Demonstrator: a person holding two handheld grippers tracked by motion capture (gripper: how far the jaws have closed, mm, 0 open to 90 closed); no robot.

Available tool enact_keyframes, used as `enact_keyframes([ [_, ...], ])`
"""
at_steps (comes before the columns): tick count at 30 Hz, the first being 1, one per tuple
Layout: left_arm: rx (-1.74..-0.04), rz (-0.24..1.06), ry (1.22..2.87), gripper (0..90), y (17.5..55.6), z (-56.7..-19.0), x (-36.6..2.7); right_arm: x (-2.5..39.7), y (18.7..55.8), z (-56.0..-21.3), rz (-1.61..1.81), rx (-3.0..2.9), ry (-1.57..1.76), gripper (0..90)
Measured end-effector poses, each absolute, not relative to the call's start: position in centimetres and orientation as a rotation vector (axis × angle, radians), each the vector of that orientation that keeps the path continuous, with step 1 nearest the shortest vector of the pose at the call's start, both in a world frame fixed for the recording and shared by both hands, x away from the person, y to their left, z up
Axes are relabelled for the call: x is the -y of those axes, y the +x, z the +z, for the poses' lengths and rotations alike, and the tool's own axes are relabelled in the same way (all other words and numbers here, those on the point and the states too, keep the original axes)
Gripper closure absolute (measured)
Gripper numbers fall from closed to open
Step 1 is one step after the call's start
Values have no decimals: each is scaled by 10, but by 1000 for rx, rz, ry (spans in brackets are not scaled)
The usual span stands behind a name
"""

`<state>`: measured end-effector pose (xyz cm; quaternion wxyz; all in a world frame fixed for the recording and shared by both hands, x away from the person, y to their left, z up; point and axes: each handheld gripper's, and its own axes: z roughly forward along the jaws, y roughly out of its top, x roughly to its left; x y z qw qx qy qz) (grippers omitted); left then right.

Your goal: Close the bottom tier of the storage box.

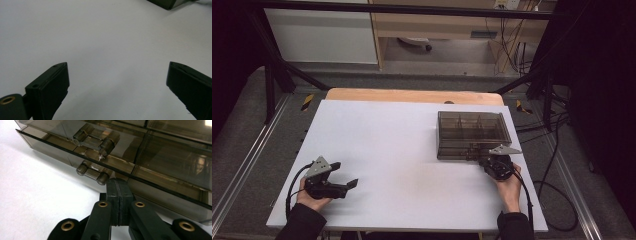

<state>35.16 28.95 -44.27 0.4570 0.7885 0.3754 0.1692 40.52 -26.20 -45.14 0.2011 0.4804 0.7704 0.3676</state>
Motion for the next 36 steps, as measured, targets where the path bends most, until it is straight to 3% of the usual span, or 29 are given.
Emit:
enact_keyframes([
  [28, -924, 416, 1943, 47, 352, -443, -290, 262, 409, -449, 1026, -2132, 1346, 893],
  [32, -923, 412, 1943, 47, 352, -443, -289, 262, 399, -443, 1049, -2123, 1330, 860],
  [36, -922, 411, 1944, 47, 351, -443, -289, 259, 388, -437, 1080, -2121, 1298, 766],
])
